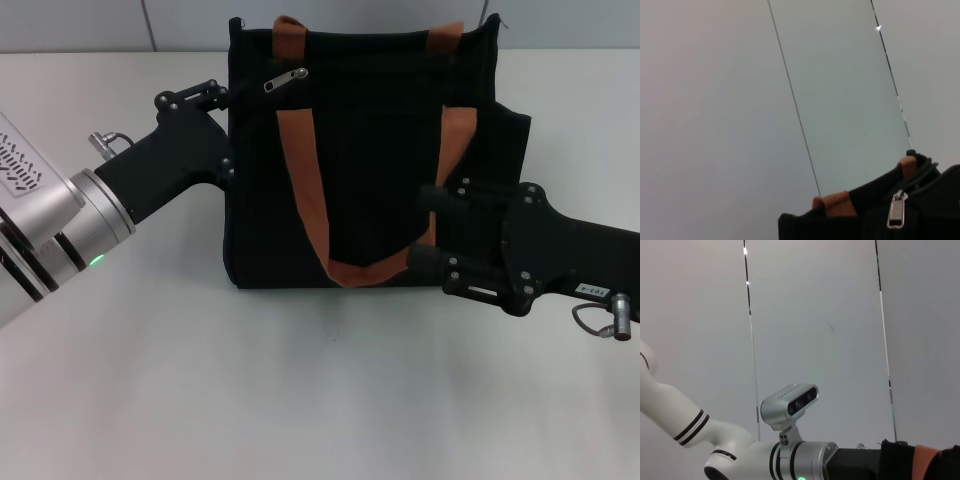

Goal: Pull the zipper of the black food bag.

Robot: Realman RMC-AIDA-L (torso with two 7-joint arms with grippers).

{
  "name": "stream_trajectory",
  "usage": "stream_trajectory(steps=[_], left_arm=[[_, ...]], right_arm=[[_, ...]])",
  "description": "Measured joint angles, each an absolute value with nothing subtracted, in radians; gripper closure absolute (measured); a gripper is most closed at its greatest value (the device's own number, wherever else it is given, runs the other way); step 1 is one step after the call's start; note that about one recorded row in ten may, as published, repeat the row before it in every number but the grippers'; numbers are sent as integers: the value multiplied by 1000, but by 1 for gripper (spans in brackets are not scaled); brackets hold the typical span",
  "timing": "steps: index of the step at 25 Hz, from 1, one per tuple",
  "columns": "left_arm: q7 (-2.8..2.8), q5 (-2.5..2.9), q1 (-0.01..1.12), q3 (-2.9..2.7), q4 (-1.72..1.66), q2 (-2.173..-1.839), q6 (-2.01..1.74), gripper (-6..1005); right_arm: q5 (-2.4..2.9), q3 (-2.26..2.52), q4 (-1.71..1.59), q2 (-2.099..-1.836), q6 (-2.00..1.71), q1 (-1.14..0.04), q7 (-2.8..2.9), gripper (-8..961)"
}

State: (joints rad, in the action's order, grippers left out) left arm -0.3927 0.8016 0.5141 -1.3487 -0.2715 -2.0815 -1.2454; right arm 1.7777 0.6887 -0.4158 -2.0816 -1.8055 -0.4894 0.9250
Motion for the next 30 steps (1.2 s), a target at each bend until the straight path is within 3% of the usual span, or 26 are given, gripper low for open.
stream_trajectory(steps=[5,8,14,21,27,30], left_arm=[[-396,799,508,-1341,-272,-2082,-1260,586],[-410,798,507,-1341,-272,-2082,-1261,811],[-491,799,505,-1340,-284,-2082,-1257,978],[-742,861,494,-1349,-375,-2073,-1254,977],[-896,912,488,-1350,-427,-2072,-1290,976],[-946,927,474,-1351,-463,-2072,-1348,976]], right_arm=[[1778,689,-416,-2082,-1801,-488,925,358],[1778,689,-415,-2083,-1795,-488,925,358],[1754,689,-414,-2083,-1806,-486,937,358],[1636,689,-483,-2059,-1815,-503,1345,359],[1632,699,-533,-1998,-1743,-587,1868,359],[1643,704,-533,-1990,-1726,-613,1951,359]])
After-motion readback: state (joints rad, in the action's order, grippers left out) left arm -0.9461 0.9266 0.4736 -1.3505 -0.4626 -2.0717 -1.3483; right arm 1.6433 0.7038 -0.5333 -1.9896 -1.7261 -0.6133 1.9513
